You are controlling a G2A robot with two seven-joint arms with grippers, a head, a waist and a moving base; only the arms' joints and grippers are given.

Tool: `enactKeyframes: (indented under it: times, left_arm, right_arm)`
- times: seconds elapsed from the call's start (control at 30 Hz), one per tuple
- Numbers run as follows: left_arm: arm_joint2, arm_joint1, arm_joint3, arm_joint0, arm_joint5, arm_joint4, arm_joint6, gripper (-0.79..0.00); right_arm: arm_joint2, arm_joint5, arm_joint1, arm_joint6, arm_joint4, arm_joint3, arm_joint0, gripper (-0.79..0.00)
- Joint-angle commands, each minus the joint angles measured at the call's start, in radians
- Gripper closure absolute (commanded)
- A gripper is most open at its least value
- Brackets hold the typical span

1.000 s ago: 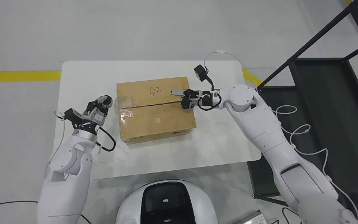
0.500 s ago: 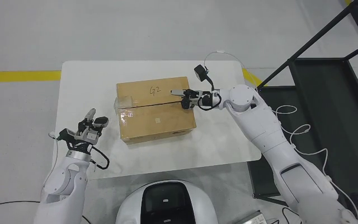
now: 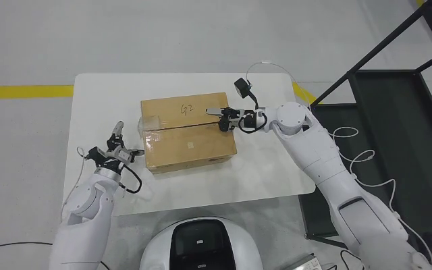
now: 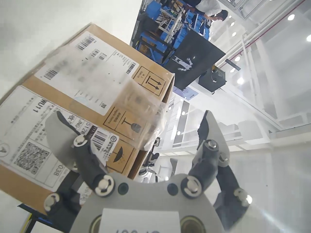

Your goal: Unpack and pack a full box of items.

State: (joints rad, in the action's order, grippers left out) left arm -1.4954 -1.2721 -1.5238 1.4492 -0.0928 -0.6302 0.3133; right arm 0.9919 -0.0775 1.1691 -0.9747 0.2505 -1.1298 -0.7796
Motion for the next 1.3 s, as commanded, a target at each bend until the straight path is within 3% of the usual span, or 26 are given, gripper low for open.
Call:
enactKeyframes:
  times: [0.0,0.3,0.83,0.87,0.93,0.97,1.07,1.27]
  left_arm:
    - [0.000,0.000,0.009,-0.012,-0.019,-0.017,0.021,-0.785]
    - [-0.012,0.007,0.064,-0.070,-0.129,-0.099,0.139,-0.785]
    - [-0.020,0.005,0.124,-0.108,-0.178,-0.270,0.207,-0.785]
    - [-0.021,0.004,0.128,-0.107,-0.174,-0.278,0.208,-0.702]
    - [-0.023,0.004,0.132,-0.107,-0.169,-0.289,0.210,-0.462]
    - [-0.024,0.004,0.136,-0.107,-0.168,-0.296,0.209,-0.391]
    - [-0.022,0.002,0.147,-0.116,-0.167,-0.320,0.192,-0.299]
    - [-0.008,-0.002,0.165,-0.138,-0.175,-0.351,0.159,-0.228]
  right_arm:
    - [0.000,0.000,0.000,0.000,0.000,0.000,0.000,-0.785]
    - [0.000,0.000,0.000,0.000,0.000,0.000,0.000,-0.785]
    - [0.000,0.000,0.000,0.000,0.000,0.000,0.000,-0.785]
    - [0.000,0.000,0.000,0.000,0.000,0.000,0.000,-0.785]
    - [0.000,0.000,0.000,0.000,0.000,0.000,0.000,-0.785]
    - [0.000,0.000,0.000,0.000,0.000,0.000,0.000,-0.785]
    - [0.000,0.000,0.000,0.000,0.000,0.000,0.000,-0.785]
    - [0.000,0.000,0.000,0.000,0.000,0.000,0.000,-0.785]
